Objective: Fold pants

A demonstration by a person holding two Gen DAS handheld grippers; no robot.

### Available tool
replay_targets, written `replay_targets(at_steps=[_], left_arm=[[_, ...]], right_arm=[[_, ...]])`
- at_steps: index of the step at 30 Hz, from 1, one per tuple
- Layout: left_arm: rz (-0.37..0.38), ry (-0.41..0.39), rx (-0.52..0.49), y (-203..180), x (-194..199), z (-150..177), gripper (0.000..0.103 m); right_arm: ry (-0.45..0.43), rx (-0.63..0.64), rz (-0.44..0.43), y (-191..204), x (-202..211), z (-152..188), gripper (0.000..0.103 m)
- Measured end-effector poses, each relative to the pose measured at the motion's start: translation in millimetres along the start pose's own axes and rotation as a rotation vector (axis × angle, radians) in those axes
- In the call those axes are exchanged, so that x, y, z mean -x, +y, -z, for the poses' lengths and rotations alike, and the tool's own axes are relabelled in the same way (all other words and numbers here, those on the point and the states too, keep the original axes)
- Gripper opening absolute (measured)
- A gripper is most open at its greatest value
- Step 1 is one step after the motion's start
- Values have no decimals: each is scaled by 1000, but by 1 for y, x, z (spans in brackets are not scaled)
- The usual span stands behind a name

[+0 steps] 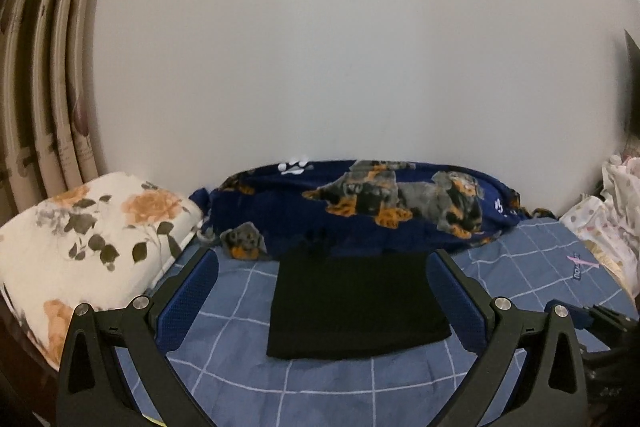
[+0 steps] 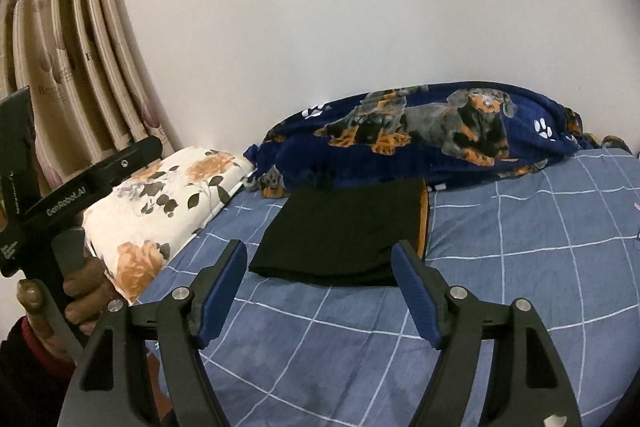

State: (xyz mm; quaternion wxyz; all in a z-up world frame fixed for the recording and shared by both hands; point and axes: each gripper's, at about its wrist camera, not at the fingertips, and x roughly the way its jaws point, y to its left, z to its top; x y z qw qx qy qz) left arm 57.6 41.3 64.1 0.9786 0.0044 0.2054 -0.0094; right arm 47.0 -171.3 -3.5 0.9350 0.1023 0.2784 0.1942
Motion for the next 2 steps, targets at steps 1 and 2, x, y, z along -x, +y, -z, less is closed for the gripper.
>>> replay_targets(at_steps=[1,2], left_arm=[[1,7,5,1,-1,1,103],[7,10,9,2,-1,3,103]], right_arm=[[1,1,0,1,0,0,72],[1,2,-1,2,0,1,72]])
